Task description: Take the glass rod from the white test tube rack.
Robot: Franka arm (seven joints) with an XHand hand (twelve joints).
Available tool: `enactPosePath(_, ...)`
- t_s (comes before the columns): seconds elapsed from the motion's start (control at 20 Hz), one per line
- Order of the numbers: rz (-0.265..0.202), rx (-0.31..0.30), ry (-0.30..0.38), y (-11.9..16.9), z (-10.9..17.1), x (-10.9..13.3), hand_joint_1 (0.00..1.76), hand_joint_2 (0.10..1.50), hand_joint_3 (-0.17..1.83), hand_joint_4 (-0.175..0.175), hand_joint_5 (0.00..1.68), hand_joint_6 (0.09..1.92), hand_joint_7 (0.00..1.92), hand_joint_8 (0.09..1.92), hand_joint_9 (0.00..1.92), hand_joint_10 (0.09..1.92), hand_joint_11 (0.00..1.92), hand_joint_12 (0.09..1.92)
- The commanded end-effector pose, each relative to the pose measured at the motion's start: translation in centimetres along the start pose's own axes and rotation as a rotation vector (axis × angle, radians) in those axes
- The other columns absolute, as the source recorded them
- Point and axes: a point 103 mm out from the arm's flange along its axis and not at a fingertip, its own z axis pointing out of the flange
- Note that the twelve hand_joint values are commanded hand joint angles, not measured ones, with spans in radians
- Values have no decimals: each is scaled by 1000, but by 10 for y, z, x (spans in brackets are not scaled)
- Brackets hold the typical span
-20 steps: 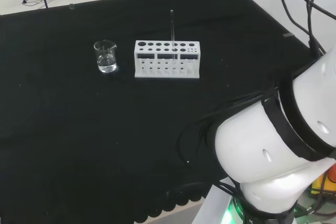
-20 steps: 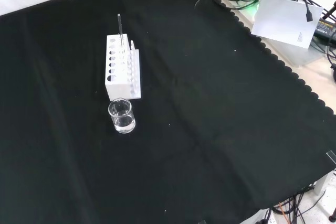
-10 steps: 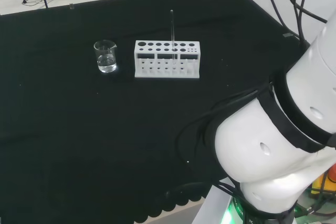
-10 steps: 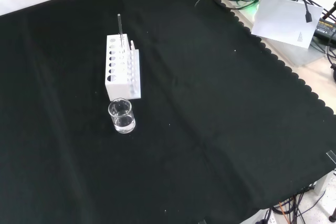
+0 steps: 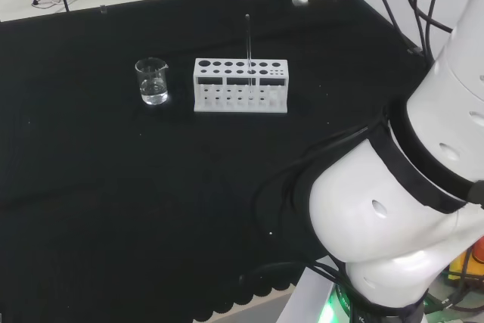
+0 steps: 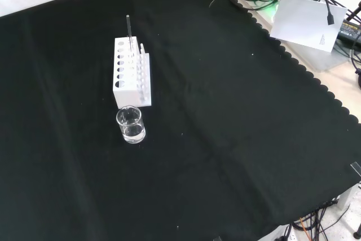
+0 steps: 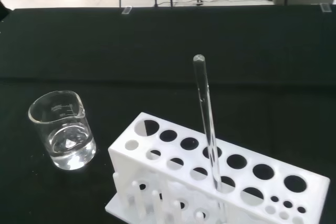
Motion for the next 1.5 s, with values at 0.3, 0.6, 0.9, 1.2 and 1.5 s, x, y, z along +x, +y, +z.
enactPosePath(0.3, 4, 111, -5, 31, 68, -11, 608, 923, 548, -175, 450, 130, 516, 862, 736, 802, 403, 1369)
enactPosePath(0.6, 10, 150, -34, 37, 86, -6, 608, 934, 534, -175, 451, 209, 582, 846, 831, 787, 461, 1339)
enactPosePath(0.9, 12, 177, -56, 41, 101, -9, 632, 937, 532, -175, 401, 637, 754, 838, 1034, 816, 766, 1251)
enactPosePath(1.2, 6, 164, -78, 42, 99, -11, 725, 926, 542, -175, 506, 840, 945, 844, 1269, 957, 1081, 1179)
enactPosePath(1.5, -6, 143, -96, 43, 100, -11, 866, 911, 567, -175, 624, 911, 1064, 858, 1427, 964, 1329, 1052)
